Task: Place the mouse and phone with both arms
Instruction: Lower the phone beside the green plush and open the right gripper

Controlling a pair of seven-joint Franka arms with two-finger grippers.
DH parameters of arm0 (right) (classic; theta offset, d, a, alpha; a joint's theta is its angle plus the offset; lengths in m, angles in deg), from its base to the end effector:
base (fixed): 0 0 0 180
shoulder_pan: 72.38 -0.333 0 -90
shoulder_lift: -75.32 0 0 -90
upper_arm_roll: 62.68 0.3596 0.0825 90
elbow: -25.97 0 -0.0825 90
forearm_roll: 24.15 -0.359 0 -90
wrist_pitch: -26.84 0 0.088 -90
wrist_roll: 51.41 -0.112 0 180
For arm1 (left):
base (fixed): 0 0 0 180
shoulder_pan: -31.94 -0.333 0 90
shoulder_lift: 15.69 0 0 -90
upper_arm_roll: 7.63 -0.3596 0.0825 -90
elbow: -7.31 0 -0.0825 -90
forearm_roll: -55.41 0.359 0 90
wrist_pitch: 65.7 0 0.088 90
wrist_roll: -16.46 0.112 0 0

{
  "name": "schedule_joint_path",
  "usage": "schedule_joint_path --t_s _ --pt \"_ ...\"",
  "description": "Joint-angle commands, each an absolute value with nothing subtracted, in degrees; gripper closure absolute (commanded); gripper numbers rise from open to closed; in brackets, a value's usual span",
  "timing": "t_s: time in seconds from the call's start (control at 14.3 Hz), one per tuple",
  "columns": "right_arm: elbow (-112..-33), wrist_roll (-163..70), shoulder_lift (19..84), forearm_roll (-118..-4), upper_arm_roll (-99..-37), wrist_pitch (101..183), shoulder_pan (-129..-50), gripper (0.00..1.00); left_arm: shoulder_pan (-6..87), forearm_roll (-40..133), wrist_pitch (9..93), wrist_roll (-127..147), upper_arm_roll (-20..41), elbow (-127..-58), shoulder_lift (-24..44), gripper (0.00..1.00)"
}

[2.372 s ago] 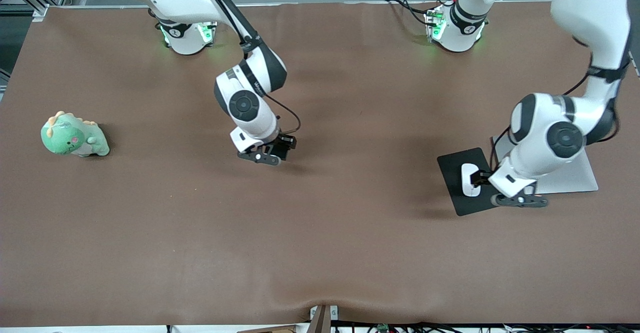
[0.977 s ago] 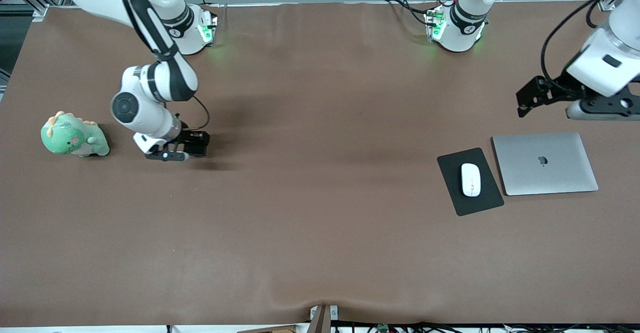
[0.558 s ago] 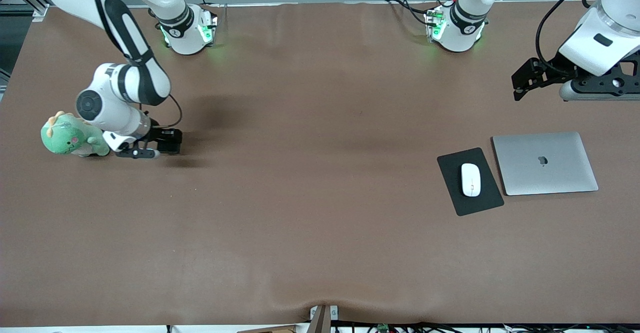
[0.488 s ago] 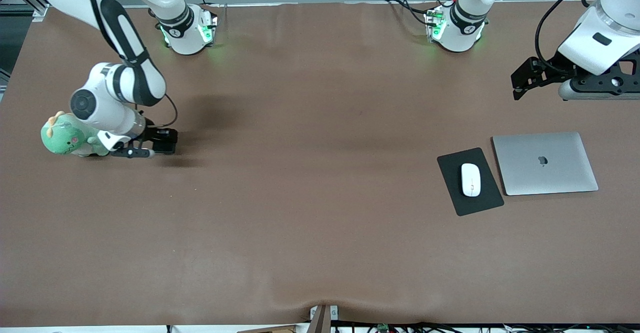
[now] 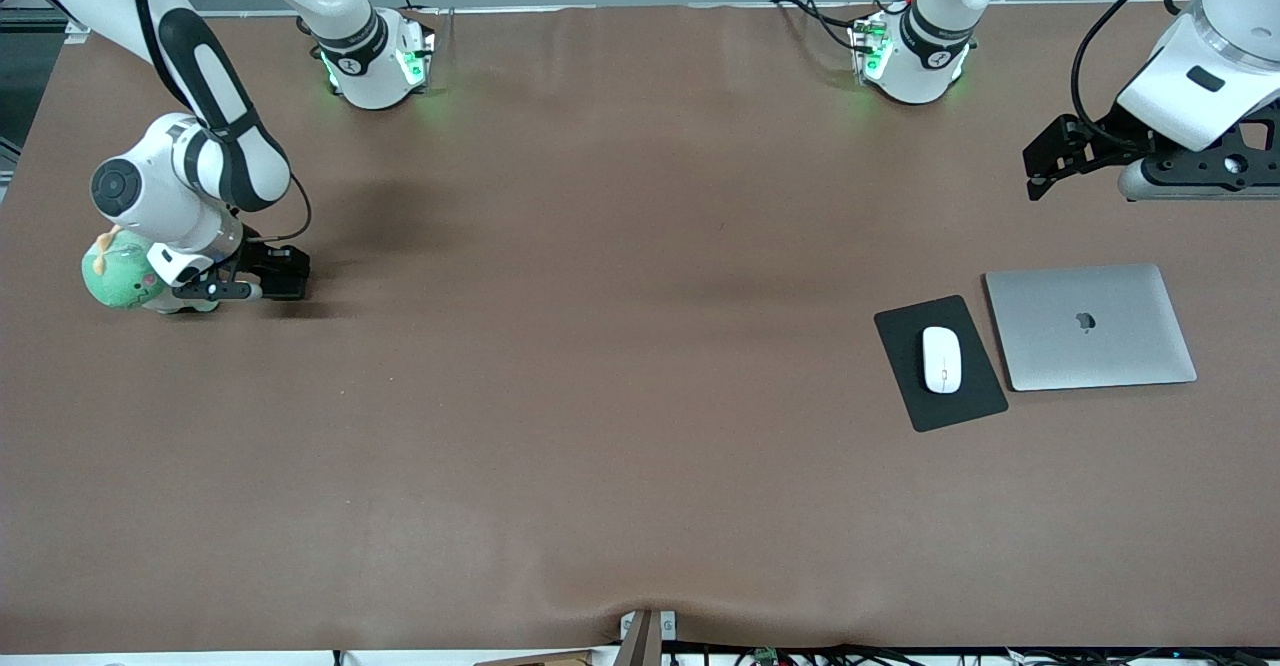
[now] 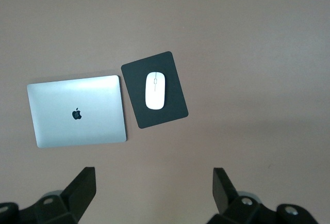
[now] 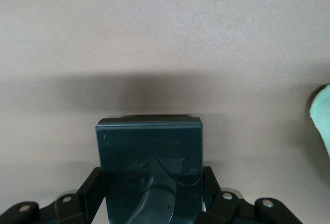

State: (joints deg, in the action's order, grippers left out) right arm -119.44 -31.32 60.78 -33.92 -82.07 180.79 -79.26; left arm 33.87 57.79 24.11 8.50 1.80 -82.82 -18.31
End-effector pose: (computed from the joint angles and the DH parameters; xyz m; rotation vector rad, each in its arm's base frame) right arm 0.4351 -0.1053 0.2376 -3.1302 0.0279 0.1330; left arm 0.5040 -0.0991 0.6854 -3.0977 0.0904 -0.0731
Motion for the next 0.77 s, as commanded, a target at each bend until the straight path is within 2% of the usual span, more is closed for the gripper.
schedule_joint_path --t_s 0.0,0.14,0.21,0.28,0.35,0.7 --pt "-120.4 -31.3 59.0 -33.5 -81.4 183.8 -79.1 1.00 33.8 56.1 24.0 8.9 1.3 -82.1 -18.8 0.00" --pt "-120.2 -31.6 58.8 -33.7 -81.4 183.6 -79.0 1.00 34.2 56.6 23.8 8.9 1.9 -81.4 -18.4 0.00" --pt "-119.9 -31.8 58.8 -33.7 -81.4 183.0 -79.0 0.96 34.1 56.6 23.8 8.7 1.9 -81.4 -18.2 0.00" --pt "-119.7 -31.9 58.8 -33.8 -81.4 182.3 -79.1 0.26 34.0 56.6 23.8 9.4 1.9 -81.0 -17.7 0.00" --pt "-119.0 -31.8 58.9 -33.8 -81.4 181.3 -79.1 0.00 33.9 56.5 23.8 9.5 1.7 -81.0 -17.5 0.00" --pt "-107.9 -31.9 59.4 -33.8 -81.6 163.0 -79.1 0.00 33.4 57.2 23.8 8.8 1.2 -80.9 -16.5 0.00"
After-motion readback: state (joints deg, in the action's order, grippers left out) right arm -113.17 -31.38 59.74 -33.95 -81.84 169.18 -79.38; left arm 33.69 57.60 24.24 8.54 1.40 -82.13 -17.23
